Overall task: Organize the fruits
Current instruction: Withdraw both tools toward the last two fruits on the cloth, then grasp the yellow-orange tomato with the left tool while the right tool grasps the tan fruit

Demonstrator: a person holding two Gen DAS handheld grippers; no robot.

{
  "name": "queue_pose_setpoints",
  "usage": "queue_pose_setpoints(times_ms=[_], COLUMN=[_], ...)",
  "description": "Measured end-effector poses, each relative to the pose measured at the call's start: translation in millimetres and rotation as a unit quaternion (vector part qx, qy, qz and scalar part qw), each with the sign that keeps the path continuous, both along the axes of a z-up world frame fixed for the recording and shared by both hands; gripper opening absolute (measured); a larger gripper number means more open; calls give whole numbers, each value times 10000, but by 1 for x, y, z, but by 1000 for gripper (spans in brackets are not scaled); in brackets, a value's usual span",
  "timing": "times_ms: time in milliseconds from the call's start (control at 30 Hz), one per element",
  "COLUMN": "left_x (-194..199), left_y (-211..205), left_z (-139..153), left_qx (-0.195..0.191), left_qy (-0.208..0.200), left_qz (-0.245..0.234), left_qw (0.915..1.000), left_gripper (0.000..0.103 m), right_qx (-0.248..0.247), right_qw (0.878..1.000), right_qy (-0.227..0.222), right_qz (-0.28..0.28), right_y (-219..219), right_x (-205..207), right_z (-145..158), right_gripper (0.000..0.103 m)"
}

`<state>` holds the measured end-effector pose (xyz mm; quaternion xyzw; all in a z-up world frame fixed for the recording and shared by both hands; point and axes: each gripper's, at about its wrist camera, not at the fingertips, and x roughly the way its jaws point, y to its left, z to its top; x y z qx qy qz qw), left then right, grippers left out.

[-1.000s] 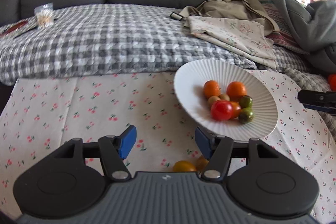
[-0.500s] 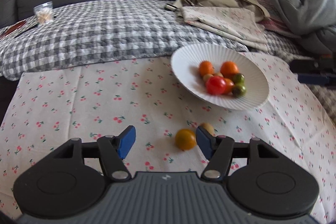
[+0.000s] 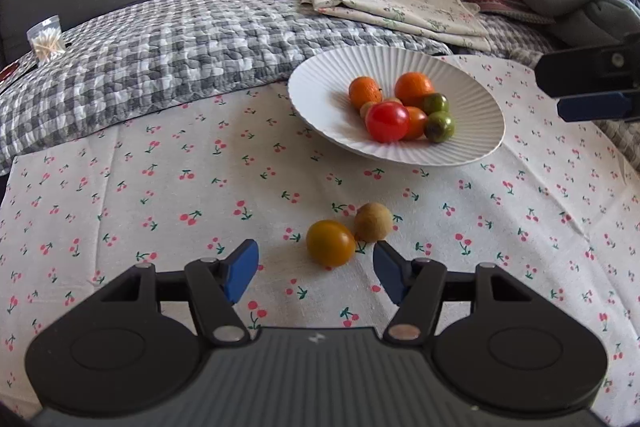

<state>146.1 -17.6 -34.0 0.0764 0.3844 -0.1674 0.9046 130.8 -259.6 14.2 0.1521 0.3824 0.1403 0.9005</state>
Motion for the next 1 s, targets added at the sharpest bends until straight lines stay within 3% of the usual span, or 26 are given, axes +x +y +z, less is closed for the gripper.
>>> queue_pose_setpoints(times_ms=[233, 367, 667, 733, 833, 1000], left_x=[6, 8, 13, 13, 13, 8], left_y=[-10, -13, -13, -12, -3, 33], left_z=[-11, -16, -20, -18, -10, 16], left_qx=[136, 221, 191, 231, 259, 293], left_qy=[-107, -123, -126, -84, 64, 27], left_qz=[-195, -261, -353, -342, -157, 577], left_qw=[9997, 9993, 9991, 9991, 9995, 9979], left_gripper=[62, 57, 29, 29, 29, 29], right_qx=[64, -46, -137, -100, -149, -234], right_qw=[9993, 9987, 9977, 9976, 9972, 9965], right_qy=[244, 332, 443, 457, 518, 653], right_qz=[289, 379, 501, 513, 525, 462], right_y=[11, 17, 26, 29, 34, 41], right_x=[1, 1, 2, 3, 4, 8], right_z=[-8, -13, -25, -30, -39, -58], right_gripper=[94, 94, 94, 94, 93, 91])
